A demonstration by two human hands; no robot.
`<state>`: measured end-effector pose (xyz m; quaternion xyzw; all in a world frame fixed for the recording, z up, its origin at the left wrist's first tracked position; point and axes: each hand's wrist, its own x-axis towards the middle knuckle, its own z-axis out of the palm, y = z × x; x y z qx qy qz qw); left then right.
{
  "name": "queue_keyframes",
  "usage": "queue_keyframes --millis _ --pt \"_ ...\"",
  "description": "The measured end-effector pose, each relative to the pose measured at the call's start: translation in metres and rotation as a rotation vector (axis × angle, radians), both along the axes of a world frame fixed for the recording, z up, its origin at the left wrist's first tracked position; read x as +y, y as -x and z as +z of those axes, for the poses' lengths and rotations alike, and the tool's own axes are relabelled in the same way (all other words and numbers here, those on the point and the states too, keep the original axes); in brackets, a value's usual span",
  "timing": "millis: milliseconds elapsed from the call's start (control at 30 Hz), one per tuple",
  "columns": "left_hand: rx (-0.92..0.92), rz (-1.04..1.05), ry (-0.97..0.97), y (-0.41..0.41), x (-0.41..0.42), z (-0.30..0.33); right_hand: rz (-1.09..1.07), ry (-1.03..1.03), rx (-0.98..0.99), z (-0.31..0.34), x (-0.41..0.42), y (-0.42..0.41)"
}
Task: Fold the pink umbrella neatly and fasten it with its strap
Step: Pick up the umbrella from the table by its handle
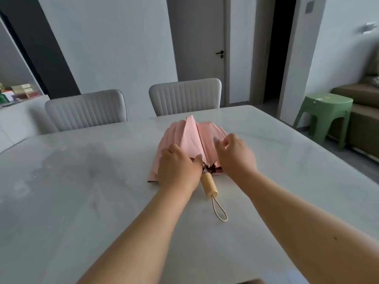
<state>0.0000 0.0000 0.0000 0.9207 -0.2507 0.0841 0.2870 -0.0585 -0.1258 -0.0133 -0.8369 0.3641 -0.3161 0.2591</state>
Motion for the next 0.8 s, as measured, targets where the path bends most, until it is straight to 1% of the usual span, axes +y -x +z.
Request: queue_keyframes --millis 67,133,167,233,333,400,467,567,633,700,800 --pt "0.19 0.002 -0.035 0.005 -0.002 -0.004 0.001 -0.078 0.067 -0.003 0.004 0.007" --pt "0.386 -0.056 -0.106 0.009 -0.007 -0.011 0.063 -0.176 0.112 -0.009 0.006 0.012" --pt "0.49 -0.09 -0.099 0.009 -0.01 -0.015 0.083 -0.256 0.126 -0.011 0.007 0.013" --pt "0.682 -0.144 -0.027 0.014 -0.014 -0.02 0.06 -0.429 0.175 -0.01 0.012 0.014" --pt "0.731 -0.181 0.062 0.017 -0.015 -0.027 0.052 -0.674 0.154 -0.007 0.018 0.012" --pt "0.74 -0.2 0.106 0.017 -0.016 -0.03 0.048 -0.777 0.115 -0.003 0.02 0.012" --pt "0.776 -0.182 0.202 0.016 -0.015 -0.031 0.047 -0.802 0.104 -0.001 0.021 0.011" --pt "0.878 -0.16 0.399 0.011 -0.016 -0.034 0.06 -0.824 0.06 -0.002 0.021 0.006" --pt "0.946 -0.167 0.479 0.007 -0.016 -0.035 0.086 -0.905 -0.027 0.0 0.021 0.003" --pt "0.973 -0.207 0.557 0.004 -0.016 -0.037 0.133 -1.003 -0.132 0.005 0.02 0.0" --pt "0.949 -0.314 0.657 0.001 -0.014 -0.037 0.293 -1.11 -0.275 0.009 0.016 -0.01"
